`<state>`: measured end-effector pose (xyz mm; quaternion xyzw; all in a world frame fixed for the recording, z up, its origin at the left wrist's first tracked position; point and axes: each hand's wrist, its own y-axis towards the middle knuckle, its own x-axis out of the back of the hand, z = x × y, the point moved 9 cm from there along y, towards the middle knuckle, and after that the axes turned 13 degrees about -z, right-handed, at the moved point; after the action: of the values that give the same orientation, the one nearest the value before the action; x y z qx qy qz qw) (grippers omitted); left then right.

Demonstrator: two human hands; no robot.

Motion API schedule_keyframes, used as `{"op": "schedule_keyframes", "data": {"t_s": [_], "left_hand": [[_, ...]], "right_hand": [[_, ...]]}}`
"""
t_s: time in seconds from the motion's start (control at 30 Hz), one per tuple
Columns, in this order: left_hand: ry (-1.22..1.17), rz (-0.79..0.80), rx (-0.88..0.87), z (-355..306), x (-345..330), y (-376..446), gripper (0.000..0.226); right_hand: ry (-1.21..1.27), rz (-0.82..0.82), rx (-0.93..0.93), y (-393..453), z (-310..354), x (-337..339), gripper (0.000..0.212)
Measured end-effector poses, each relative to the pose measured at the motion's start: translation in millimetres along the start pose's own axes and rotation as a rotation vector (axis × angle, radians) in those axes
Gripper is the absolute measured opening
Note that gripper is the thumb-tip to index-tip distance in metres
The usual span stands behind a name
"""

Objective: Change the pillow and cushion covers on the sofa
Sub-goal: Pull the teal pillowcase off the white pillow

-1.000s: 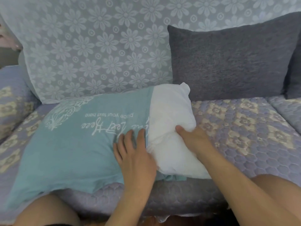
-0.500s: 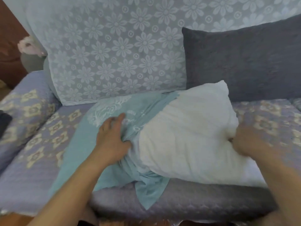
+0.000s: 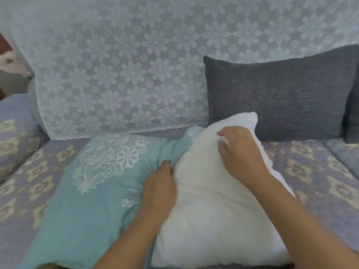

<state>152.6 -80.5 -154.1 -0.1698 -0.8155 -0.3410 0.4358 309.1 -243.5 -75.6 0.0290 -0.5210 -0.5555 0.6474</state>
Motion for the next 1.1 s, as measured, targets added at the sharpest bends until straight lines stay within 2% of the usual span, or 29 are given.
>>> {"op": "schedule_keyframes", "data": {"t_s": [0.13, 0.2, 0.23, 0.27, 0.33, 0.4, 0.5, 0.57, 0.6, 0.63, 0.7, 0.8, 0.87, 0.9, 0.97, 1.03, 1.1], "left_hand": [[0.02, 0.092, 0.013, 3, 9, -36, 0.021], [0.064, 0.161, 0.027, 8, 18, -29, 0.021], [0.066, 0.158, 0.036, 9, 27, -18, 0.019], [0.068, 0.128, 0.039, 8, 39, -4, 0.017], [0.088, 0.033, -0.038, -11, 61, 25, 0.013], [0.117, -0.004, -0.168, -48, 65, 48, 0.023], [0.21, 0.095, -0.345, -103, 34, 66, 0.034], [0.264, 0.149, -0.423, -126, 15, 73, 0.03], [0.283, 0.156, -0.421, -129, 13, 82, 0.032], [0.297, 0.146, -0.372, -121, 17, 97, 0.035], [0.367, 0.105, -0.132, -68, 40, 138, 0.036], [0.599, 0.12, 0.231, 94, 104, 173, 0.044], [0.646, 0.135, 0.316, 164, 129, 167, 0.048], [0.638, 0.113, 0.333, 176, 130, 158, 0.044], [0.534, 0.066, 0.376, 192, 116, 136, 0.03], [0.307, 0.056, 0.5, 195, 102, 110, 0.027], [0.016, -0.039, 0.553, 188, 106, 86, 0.027]], "right_hand": [[-0.335, 0.452, -0.003, 44, -9, -78, 0.06], [-0.424, 0.632, -0.039, 36, -19, -80, 0.07], [-0.43, 0.658, -0.037, 28, -19, -73, 0.07], [-0.454, 0.62, 0.025, 20, -14, -62, 0.068], [-0.486, 0.38, 0.114, -2, 1, -29, 0.058], [-0.426, 0.139, 0.084, -32, 9, -1, 0.047], [-0.327, -0.124, 0.087, -55, 15, 22, 0.035], [-0.288, -0.228, 0.262, -62, 34, 30, 0.027], [-0.259, -0.254, 0.336, -67, 40, 35, 0.031], [-0.222, -0.286, 0.387, -72, 41, 41, 0.036], [-0.169, -0.366, 0.37, -75, 19, 62, 0.036], [-0.197, -0.412, 0.131, -55, -53, 90, 0.034], [-0.307, -0.388, 0.05, -44, -87, 89, 0.036], [-0.357, -0.341, 0.038, -41, -99, 79, 0.036], [-0.391, -0.246, -0.018, -39, -109, 59, 0.038], [-0.378, -0.205, -0.078, -36, -108, 50, 0.032], [-0.339, -0.165, -0.115, -32, -93, 45, 0.021]]}}
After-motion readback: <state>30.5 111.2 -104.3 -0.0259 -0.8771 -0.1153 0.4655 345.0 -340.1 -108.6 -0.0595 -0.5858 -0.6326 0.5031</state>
